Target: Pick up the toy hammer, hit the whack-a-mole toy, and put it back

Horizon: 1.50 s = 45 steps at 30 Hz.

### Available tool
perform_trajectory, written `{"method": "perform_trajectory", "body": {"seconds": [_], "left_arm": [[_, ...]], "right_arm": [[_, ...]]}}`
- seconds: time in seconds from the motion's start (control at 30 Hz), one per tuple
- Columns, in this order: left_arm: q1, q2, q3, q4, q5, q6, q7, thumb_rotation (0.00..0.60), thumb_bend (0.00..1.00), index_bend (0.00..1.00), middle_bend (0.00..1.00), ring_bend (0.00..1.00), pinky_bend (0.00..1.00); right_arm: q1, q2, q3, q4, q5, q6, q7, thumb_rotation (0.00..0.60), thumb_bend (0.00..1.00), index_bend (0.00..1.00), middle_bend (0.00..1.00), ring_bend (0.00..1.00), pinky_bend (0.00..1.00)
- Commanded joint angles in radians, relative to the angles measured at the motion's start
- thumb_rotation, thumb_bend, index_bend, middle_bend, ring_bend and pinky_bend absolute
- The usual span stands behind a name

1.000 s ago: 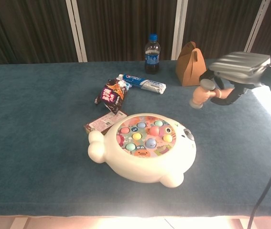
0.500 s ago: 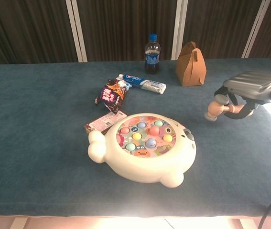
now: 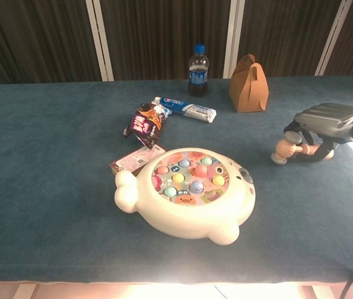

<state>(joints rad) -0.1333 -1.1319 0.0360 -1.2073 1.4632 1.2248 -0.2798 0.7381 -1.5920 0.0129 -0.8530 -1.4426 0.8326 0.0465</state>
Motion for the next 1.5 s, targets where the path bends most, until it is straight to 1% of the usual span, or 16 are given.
{"method": "perform_trajectory", "body": {"seconds": [0.03, 0.17, 0.47, 0.63, 0.87, 1.0, 1.5], "left_arm": [[-0.001, -0.001, 0.001, 0.002, 0.000, -0.002, -0.001, 0.600, 0.10, 0.01, 0.00, 0.00, 0.08], [0.000, -0.003, 0.002, 0.007, -0.001, -0.004, -0.005, 0.600, 0.10, 0.01, 0.00, 0.00, 0.08], [0.001, 0.001, 0.002, 0.011, 0.001, -0.001, -0.016, 0.600, 0.10, 0.01, 0.00, 0.00, 0.08], [0.001, 0.001, 0.001, 0.015, -0.002, -0.004, -0.023, 0.600, 0.10, 0.01, 0.00, 0.00, 0.08], [0.001, 0.000, 0.000, 0.021, -0.002, -0.003, -0.032, 0.600, 0.10, 0.01, 0.00, 0.00, 0.08], [0.001, 0.000, 0.000, 0.025, -0.003, -0.005, -0.034, 0.600, 0.10, 0.01, 0.00, 0.00, 0.08], [-0.001, -0.004, 0.004, 0.030, -0.005, -0.018, -0.036, 0.600, 0.12, 0.01, 0.00, 0.00, 0.08]], "right_arm": [[0.001, 0.002, -0.001, 0.005, -0.006, -0.004, 0.008, 0.600, 0.54, 0.80, 0.65, 0.60, 0.67], [0.001, 0.003, -0.001, 0.008, -0.005, -0.019, 0.010, 0.600, 0.52, 0.74, 0.60, 0.58, 0.64], [-0.004, -0.004, -0.002, 0.025, -0.015, -0.020, 0.027, 0.600, 0.51, 0.69, 0.56, 0.56, 0.64], [-0.004, 0.001, -0.002, 0.025, -0.020, -0.024, 0.042, 0.600, 0.50, 0.59, 0.49, 0.53, 0.65], [-0.006, 0.005, -0.001, 0.021, -0.025, -0.024, 0.052, 0.600, 0.49, 0.52, 0.44, 0.50, 0.64], [-0.006, 0.007, 0.001, 0.019, -0.024, -0.030, 0.052, 0.600, 0.48, 0.49, 0.42, 0.46, 0.65], [-0.011, 0.013, 0.007, 0.008, -0.016, -0.037, 0.027, 0.600, 0.46, 0.46, 0.40, 0.44, 0.65]]}}
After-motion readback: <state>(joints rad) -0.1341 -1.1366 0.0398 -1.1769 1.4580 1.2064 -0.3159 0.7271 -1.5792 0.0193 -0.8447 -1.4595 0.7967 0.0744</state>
